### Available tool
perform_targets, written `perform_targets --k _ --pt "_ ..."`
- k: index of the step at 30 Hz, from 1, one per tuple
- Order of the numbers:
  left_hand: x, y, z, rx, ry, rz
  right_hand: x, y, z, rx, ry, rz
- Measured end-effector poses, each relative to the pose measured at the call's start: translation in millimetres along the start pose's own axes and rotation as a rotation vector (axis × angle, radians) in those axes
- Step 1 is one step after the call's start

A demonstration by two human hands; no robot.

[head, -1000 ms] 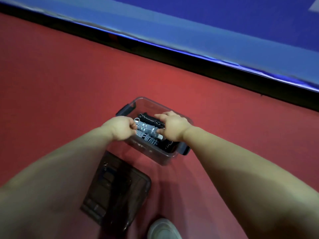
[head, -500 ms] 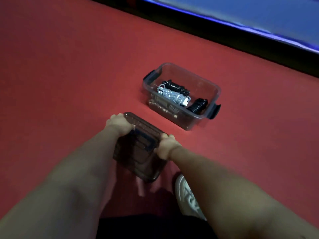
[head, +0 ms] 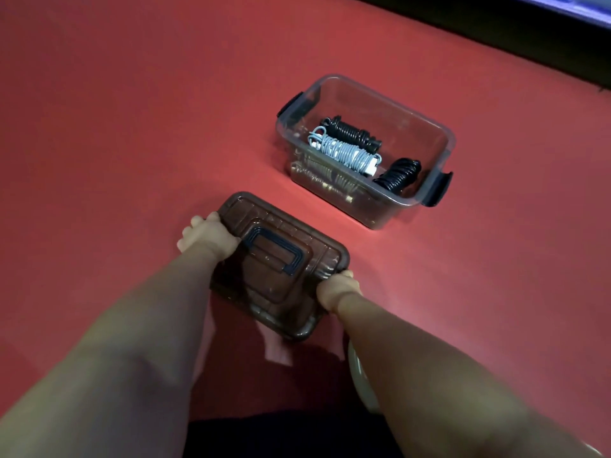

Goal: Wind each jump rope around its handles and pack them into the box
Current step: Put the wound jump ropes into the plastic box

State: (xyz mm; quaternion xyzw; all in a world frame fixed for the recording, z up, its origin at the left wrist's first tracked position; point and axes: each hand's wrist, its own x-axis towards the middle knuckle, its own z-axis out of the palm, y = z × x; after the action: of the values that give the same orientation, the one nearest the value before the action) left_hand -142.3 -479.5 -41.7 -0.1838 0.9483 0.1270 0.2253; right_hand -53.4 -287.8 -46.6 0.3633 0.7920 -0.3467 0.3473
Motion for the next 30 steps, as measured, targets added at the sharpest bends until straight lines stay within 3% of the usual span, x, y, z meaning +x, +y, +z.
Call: perform_targets --k 6,15,21,25,30 --pt "-8.2 -30.2 -34.7 -0.122 0.173 -0.075 -29.0 -0.5 -10.6 0.003 0.131 -0.275" --pt "-26.2 -21.7 -133.7 -0.318 0.555 0.095 -79.6 -54.7 -54.7 0.084 0.294 -0.612" --pt "-21.1 44.8 -154.5 -0.322 0.576 0.311 -69.5 -64.3 -122.5 0.197 0.441 -0.575" --pt "-3.6 109.0 -142.9 -0.335 0.490 0.488 -41.0 -53.8 -180.3 0.162 0.517 -0.477" --pt "33.1 169.6 -116.9 -0.268 0.369 0.574 -2.2 -47.4 -227.4 0.105 0.493 -0.364"
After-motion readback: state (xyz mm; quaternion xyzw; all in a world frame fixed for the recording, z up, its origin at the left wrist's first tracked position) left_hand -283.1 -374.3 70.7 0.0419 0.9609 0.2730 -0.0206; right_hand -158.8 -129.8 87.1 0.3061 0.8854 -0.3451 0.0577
